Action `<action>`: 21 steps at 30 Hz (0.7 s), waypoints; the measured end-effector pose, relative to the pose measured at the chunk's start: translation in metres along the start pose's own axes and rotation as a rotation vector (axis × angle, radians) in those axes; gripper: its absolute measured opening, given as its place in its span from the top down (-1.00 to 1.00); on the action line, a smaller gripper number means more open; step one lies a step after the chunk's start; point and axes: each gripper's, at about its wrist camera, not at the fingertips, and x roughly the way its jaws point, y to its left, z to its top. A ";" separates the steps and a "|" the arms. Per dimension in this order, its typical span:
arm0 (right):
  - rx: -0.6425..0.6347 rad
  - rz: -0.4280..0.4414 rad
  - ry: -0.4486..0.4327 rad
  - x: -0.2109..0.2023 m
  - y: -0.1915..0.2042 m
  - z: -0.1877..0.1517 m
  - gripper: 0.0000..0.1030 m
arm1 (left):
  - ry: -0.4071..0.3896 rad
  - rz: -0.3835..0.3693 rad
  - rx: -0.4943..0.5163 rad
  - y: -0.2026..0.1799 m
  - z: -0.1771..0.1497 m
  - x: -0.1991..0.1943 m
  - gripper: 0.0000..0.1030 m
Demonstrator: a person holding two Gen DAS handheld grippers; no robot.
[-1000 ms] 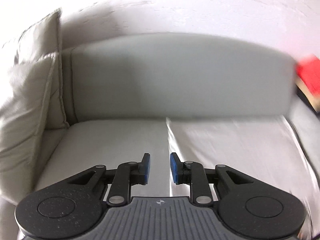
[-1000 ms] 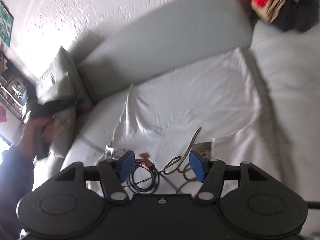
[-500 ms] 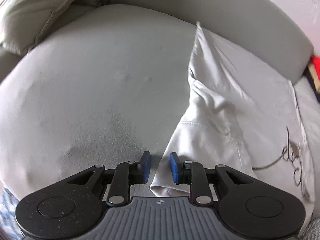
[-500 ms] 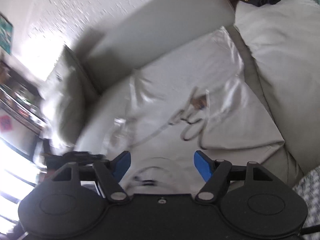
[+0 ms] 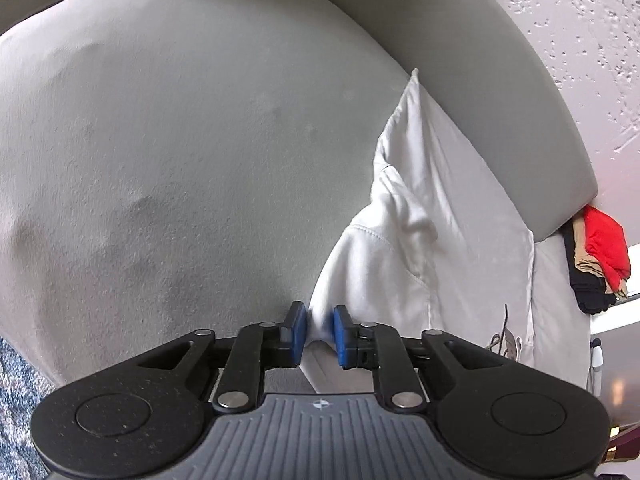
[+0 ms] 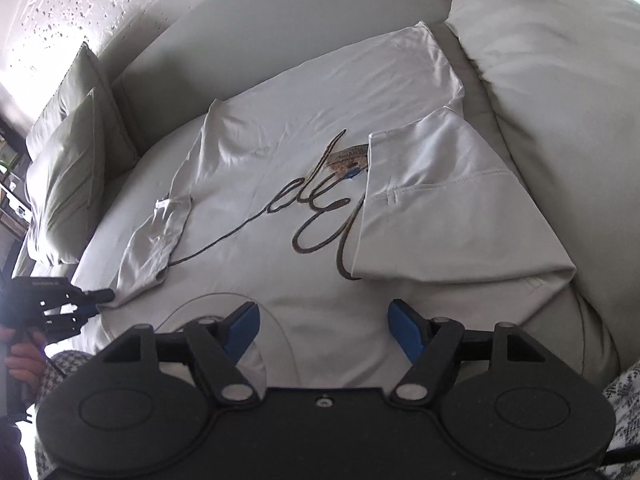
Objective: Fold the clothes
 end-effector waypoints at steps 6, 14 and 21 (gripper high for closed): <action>0.020 0.016 -0.005 0.001 -0.003 0.002 -0.40 | -0.140 0.214 0.142 -0.025 -0.015 -0.012 0.93; 0.001 0.021 0.009 0.001 -0.002 0.002 -0.40 | -0.360 0.314 0.351 -0.063 -0.042 -0.038 0.83; -0.016 0.012 0.021 0.003 0.001 0.003 -0.42 | -0.286 0.230 0.439 -0.084 0.004 0.005 0.88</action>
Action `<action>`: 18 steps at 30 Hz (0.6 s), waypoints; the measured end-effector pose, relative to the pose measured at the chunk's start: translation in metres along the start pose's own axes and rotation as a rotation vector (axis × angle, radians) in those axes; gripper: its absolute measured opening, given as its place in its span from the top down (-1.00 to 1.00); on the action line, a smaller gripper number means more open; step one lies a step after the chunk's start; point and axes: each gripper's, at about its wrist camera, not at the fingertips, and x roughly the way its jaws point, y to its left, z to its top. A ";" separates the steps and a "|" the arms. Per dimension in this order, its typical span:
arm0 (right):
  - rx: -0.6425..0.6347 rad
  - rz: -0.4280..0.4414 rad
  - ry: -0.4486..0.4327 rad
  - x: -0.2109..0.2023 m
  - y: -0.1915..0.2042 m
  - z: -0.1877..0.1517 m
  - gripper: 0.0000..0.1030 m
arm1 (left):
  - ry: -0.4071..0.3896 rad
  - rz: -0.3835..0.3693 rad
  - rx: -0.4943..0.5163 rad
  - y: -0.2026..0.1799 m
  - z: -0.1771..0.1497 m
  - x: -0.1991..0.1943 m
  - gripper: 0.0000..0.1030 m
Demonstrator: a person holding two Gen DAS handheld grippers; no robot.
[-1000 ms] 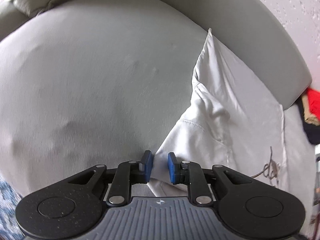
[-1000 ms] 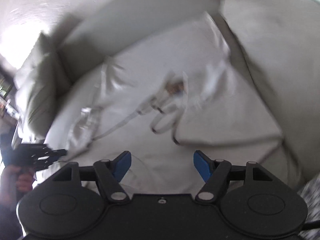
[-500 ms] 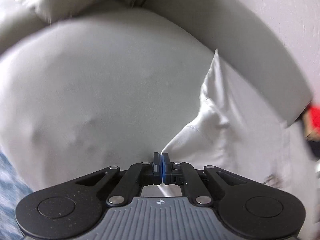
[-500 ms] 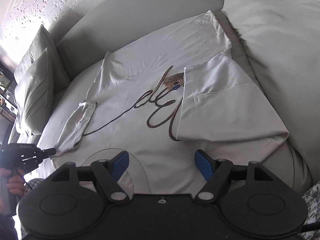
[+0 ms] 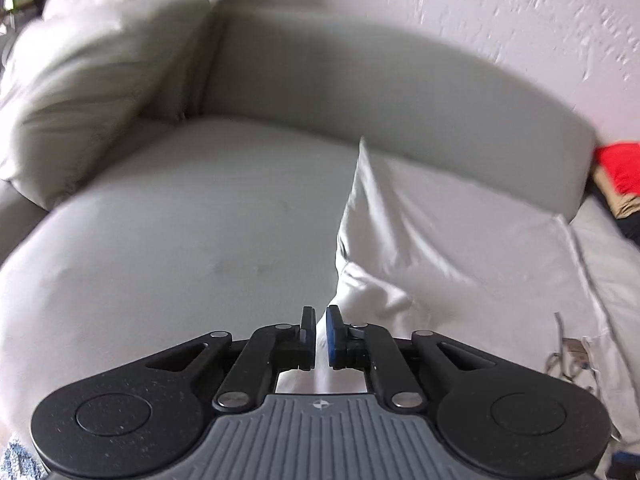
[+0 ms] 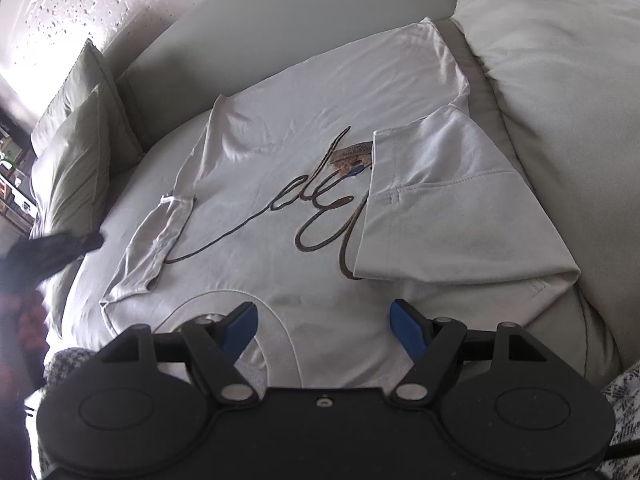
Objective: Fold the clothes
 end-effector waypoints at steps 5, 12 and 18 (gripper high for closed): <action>0.019 0.014 0.001 0.000 -0.004 0.000 -0.42 | 0.199 0.031 0.010 0.004 0.003 0.050 0.83; -0.013 0.010 0.002 0.001 -0.001 -0.001 -0.43 | 0.324 0.128 0.151 0.015 -0.012 0.005 0.74; -0.041 -0.001 0.003 0.002 0.004 -0.002 -0.50 | 0.300 0.204 0.258 0.026 -0.023 -0.036 0.74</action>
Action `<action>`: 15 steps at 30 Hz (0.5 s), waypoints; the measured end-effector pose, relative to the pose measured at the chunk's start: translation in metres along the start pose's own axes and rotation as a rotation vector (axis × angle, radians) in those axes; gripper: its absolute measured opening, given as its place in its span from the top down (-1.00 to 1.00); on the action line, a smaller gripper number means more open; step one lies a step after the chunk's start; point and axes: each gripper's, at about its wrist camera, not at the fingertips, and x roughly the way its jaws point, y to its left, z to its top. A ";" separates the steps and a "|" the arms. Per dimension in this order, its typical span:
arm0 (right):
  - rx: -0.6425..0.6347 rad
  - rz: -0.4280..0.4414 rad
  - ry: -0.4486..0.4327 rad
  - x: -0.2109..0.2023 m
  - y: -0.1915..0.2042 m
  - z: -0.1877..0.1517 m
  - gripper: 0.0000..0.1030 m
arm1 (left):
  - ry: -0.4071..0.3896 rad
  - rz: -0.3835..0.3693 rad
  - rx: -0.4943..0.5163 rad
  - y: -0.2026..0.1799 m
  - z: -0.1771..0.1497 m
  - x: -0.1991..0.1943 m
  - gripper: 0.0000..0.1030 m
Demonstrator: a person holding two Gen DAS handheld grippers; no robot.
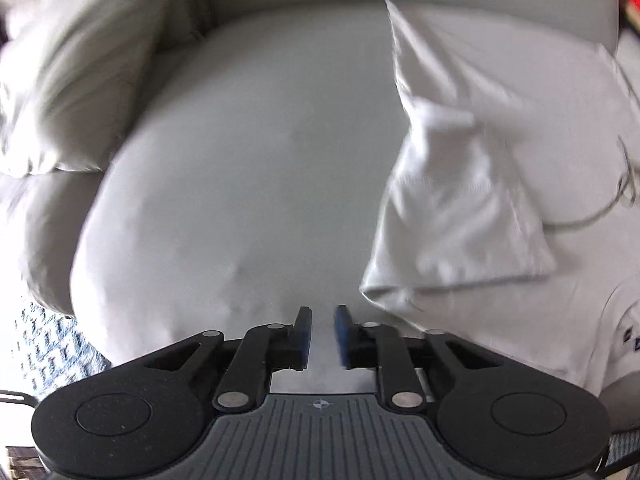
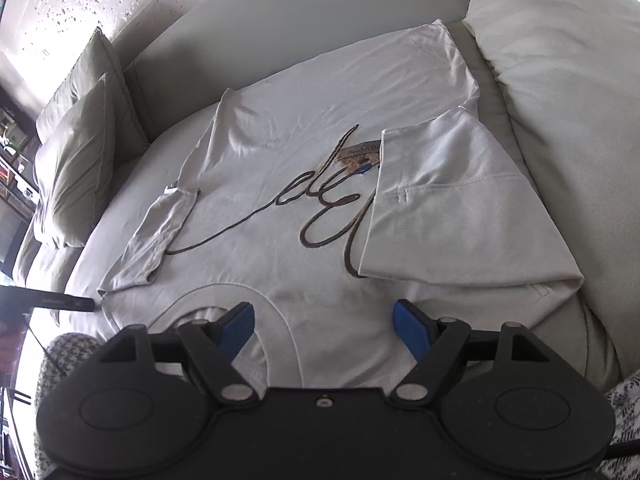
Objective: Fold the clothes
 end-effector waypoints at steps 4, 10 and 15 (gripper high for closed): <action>-0.011 -0.020 -0.003 -0.002 0.006 0.001 -0.48 | -0.169 -0.053 -0.021 -0.012 -0.003 -0.021 0.70; 0.011 -0.084 -0.074 -0.029 0.000 0.009 0.37 | -0.162 -0.130 0.044 -0.072 -0.002 0.002 0.55; 0.067 -0.178 -0.030 -0.023 -0.028 0.012 0.38 | -0.139 -0.128 0.074 -0.094 -0.024 0.013 0.71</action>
